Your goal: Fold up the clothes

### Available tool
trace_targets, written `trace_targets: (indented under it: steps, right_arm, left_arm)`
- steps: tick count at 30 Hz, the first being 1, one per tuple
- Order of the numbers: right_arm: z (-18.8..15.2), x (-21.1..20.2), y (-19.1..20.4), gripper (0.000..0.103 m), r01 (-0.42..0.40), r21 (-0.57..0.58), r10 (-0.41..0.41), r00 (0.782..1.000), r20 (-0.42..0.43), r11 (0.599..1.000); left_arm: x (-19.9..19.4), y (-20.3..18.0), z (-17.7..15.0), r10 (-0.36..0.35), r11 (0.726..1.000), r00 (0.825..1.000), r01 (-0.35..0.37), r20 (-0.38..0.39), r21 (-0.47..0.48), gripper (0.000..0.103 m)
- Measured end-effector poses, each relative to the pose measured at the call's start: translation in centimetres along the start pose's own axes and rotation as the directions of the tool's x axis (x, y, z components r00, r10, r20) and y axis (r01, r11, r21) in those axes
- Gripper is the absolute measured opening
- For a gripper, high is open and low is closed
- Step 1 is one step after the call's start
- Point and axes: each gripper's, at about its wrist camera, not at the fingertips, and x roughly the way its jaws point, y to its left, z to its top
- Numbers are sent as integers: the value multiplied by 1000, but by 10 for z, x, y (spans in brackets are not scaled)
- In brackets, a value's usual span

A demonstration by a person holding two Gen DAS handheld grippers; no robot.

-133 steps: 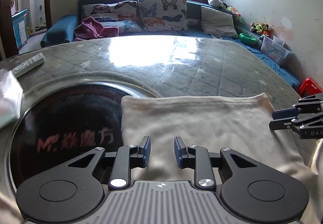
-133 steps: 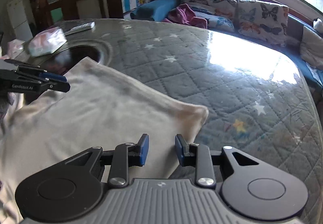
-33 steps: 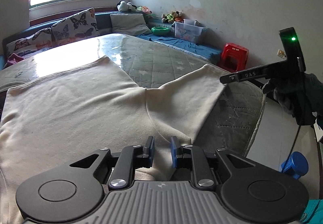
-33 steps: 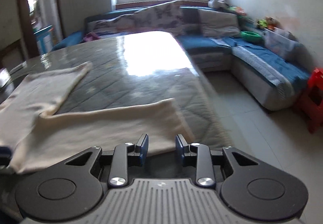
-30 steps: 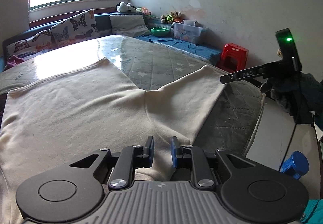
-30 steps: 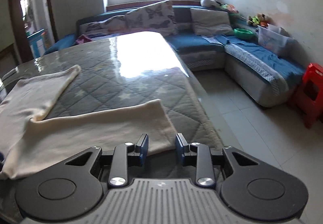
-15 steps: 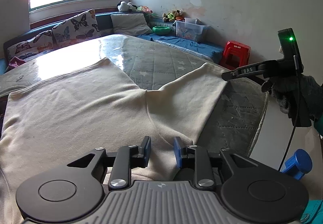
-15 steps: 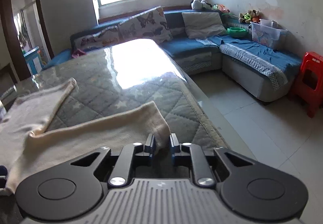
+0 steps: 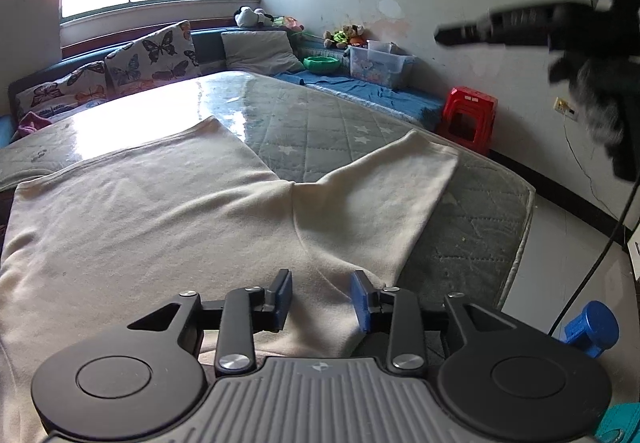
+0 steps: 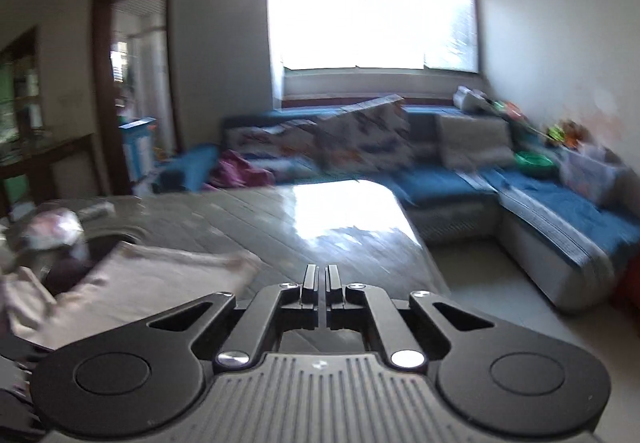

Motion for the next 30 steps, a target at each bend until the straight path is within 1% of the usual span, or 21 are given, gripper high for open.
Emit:
trace_targets:
  steps: [2,4,5,8,10,11,12,14,16,23,24,25,26,28,30]
  right_arm:
    - [-2,8,0,3,24,4,-24,999,-24,1000]
    - [-5,17,0,8,47,8,-47,998,-47,999]
    - [-6,21,0,9,59,10,-59,997,-59,998]
    - [-29,33,-14,13,116,25,-112,985,-133,993]
    - [-41,39,-24,24,148,45,-139,975,-171,988]
    - [-48,41,-30,26,165,55,-152,970,-190,985]
    - [-52,42,-32,29,170,63,-155,969,-194,983]
    - [-60,43,-37,30,180,78,-161,966,-202,981]
    - [-67,44,-42,35,190,93,-167,963,-210,977]
    - [-95,48,-60,35,225,146,-186,953,-238,963]
    - [-99,49,-63,29,230,154,-189,952,-242,961]
    - [-102,49,-66,18,235,161,-191,950,-246,959]
    - [-100,46,-65,13,226,168,-183,954,-237,959]
    - [-94,41,-65,10,208,183,-167,962,-218,961]
    - [-88,35,-65,9,190,198,-151,968,-199,962]
  left_arm:
    - [-4,2,0,7,1000,1000,-6,9,-9,37]
    - [-9,4,1,13,1000,1000,-13,25,-10,41]
    - [-11,5,2,16,1000,999,-15,30,-10,42]
    - [-16,8,3,17,1000,999,-17,40,-8,44]
    - [-15,8,3,15,1000,999,-15,39,-6,44]
    - [-14,7,3,14,1000,999,-14,38,-6,44]
    - [-13,7,3,14,1000,999,-13,36,-6,44]
    - [-11,6,3,12,1000,999,-11,32,-5,44]
    - [-9,4,4,10,1000,1000,-10,28,-3,44]
    - [-2,1,5,18,1000,1000,-18,9,6,44]
    - [-1,0,5,18,1000,1000,-18,8,8,44]
    - [0,-1,5,18,1000,1000,-18,6,13,44]
    - [1,-2,5,18,1000,1000,-18,5,17,44]
    - [1,-4,5,18,1000,1000,-18,6,20,44]
    - [1,-5,6,17,1000,1000,-17,10,21,44]
